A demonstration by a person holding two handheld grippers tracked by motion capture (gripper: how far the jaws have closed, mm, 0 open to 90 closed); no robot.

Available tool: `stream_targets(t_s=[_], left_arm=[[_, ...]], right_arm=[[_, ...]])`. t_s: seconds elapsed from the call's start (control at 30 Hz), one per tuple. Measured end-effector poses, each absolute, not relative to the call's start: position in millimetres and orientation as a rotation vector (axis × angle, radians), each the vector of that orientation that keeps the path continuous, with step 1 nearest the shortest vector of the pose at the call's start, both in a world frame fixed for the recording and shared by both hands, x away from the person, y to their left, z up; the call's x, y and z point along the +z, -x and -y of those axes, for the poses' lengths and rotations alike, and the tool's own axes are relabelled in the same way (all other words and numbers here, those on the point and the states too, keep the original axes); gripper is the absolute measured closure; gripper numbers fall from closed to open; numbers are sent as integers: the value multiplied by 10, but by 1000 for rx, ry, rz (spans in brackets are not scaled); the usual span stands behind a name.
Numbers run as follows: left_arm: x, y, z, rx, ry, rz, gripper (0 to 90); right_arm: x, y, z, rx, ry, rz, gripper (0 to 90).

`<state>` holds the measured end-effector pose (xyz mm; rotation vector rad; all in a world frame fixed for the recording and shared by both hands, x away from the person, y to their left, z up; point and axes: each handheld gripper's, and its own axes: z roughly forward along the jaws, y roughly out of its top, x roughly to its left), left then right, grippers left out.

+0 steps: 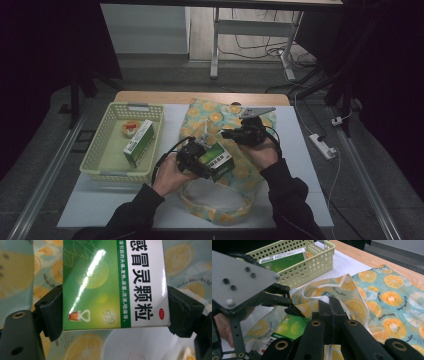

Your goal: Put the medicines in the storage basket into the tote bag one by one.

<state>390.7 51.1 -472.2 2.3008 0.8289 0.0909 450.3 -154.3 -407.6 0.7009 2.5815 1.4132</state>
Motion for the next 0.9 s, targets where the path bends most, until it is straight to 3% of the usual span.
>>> stream_targets(t_s=[0.9], left_arm=[[-4824,-4336,-401,172,-2256,-963,162]], right_arm=[[-4106,-4522,1545,1407,-712,-2585,896]])
